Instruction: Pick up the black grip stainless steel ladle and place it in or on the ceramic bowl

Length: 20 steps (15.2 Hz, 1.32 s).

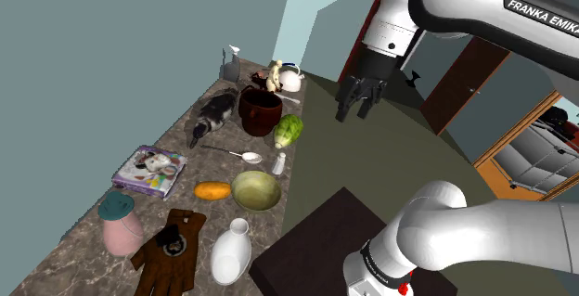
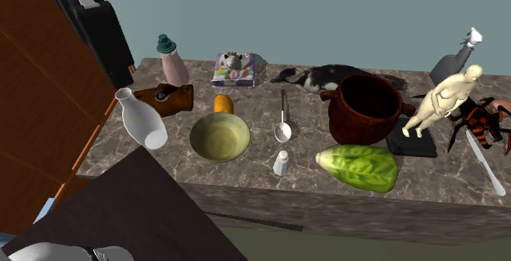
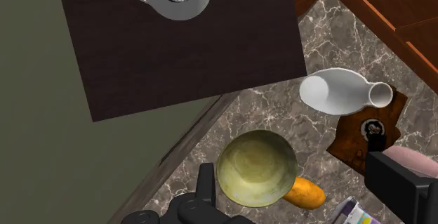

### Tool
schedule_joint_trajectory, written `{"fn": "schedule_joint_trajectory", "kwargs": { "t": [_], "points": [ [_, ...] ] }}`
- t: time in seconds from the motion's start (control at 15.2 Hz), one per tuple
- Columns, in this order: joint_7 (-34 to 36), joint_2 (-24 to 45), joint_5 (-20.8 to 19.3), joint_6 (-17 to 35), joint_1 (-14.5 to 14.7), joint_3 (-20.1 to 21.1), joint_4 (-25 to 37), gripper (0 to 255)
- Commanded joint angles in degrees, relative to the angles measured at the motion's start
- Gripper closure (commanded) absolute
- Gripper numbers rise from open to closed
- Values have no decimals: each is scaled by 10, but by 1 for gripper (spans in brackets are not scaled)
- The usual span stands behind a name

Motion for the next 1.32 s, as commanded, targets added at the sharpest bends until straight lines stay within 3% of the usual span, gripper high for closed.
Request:
{"fn": "schedule_joint_trajectory", "kwargs": {
  "t": [0.0, 0.66, 1.25],
  "points": [
    [0, 0, 0, 0, 0, 0, 0, 0],
    [-133, 134, -32, 188, 12, -47, -54, 0],
    [-249, 314, -30, 340, 27, -79, -27, 0]
  ]
}}
